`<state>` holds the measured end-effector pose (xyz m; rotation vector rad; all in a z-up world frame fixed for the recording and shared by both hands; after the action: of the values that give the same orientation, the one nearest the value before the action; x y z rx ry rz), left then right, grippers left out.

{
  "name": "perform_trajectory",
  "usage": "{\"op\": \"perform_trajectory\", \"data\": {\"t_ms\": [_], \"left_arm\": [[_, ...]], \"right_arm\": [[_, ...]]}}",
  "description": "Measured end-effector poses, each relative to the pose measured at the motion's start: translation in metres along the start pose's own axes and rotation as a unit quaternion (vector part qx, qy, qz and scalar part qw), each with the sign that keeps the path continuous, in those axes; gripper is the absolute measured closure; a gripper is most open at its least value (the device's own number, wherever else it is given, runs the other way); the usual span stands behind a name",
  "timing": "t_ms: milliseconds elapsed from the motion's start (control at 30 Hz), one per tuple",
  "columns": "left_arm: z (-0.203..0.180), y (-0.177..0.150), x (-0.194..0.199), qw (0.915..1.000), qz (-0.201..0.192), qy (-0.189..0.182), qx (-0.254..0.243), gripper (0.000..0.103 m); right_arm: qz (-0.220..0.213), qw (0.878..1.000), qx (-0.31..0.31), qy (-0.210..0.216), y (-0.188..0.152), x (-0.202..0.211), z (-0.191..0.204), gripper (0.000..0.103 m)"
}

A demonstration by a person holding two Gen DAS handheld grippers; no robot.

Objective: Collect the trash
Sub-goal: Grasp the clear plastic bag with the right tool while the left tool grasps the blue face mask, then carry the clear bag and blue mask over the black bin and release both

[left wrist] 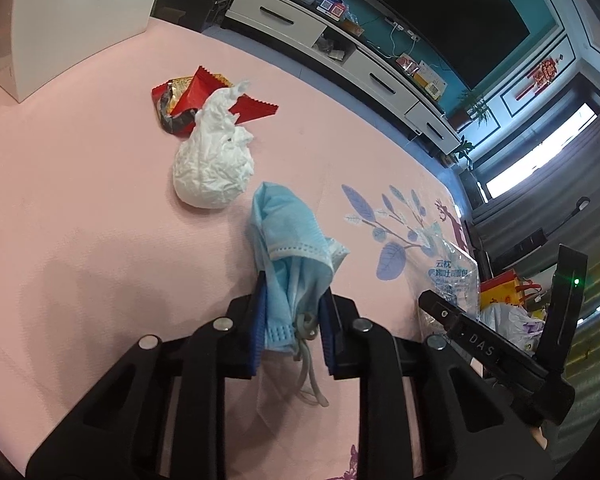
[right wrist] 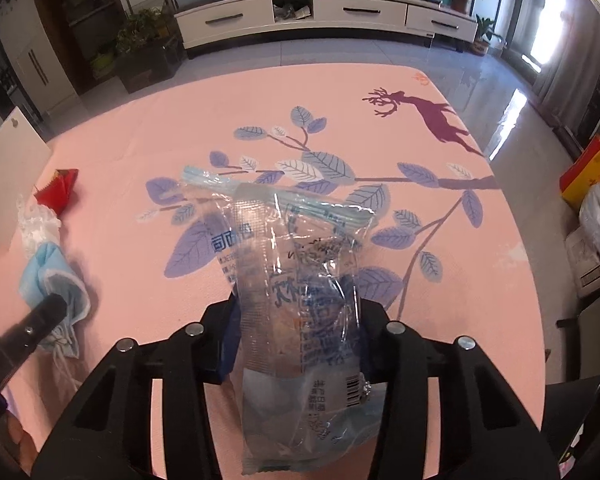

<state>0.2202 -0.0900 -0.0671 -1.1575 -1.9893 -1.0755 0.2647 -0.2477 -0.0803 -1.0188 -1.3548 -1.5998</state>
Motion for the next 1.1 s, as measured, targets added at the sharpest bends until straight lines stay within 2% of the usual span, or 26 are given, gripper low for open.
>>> {"op": "perform_trajectory", "data": {"t_ms": [233,433,633,767,933,1000,1100], "left_arm": [[-0.019,0.001,0.017,0.9996,-0.015,-0.01,-0.021,0.079],[-0.044,0.0,0.031,0.9982,-0.023,-0.024,-0.049,0.079],[-0.072,-0.008,0.047,0.9957,-0.031,-0.037,-0.079,0.079],[-0.095,-0.017,0.063,0.9917,-0.049,-0.046,-0.11,0.079],[-0.128,-0.034,0.086,0.9824,-0.068,-0.061,-0.163,0.079],[-0.14,-0.043,0.095,0.9785,-0.075,-0.066,-0.181,0.079],[-0.157,-0.055,0.103,0.972,-0.084,-0.067,-0.209,0.079]], "right_arm": [[-0.031,0.999,-0.023,0.019,0.002,0.032,-0.006,0.058],[-0.087,0.995,-0.033,0.029,-0.012,0.093,-0.018,0.058],[-0.112,0.991,-0.058,0.04,-0.034,0.151,-0.055,0.058],[-0.135,0.988,-0.073,0.012,-0.071,0.187,-0.087,0.058],[-0.146,0.981,-0.125,0.014,-0.126,0.201,-0.128,0.058],[-0.163,0.974,-0.156,0.017,-0.151,0.208,-0.15,0.058],[-0.168,0.967,-0.193,-0.003,-0.168,0.212,-0.181,0.058]]}}
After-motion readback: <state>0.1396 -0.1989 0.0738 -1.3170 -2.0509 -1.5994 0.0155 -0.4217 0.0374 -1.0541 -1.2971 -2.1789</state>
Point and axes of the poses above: each gripper's, at about its wrist camera, not at the fingertips, and x roughly against the way its jaws point, z to its left, y to its top, the point moved 9 cm from there along -x, roughly the way its jaws point, and after that the axes turned 8 degrees about z, right-handed, at the moved point
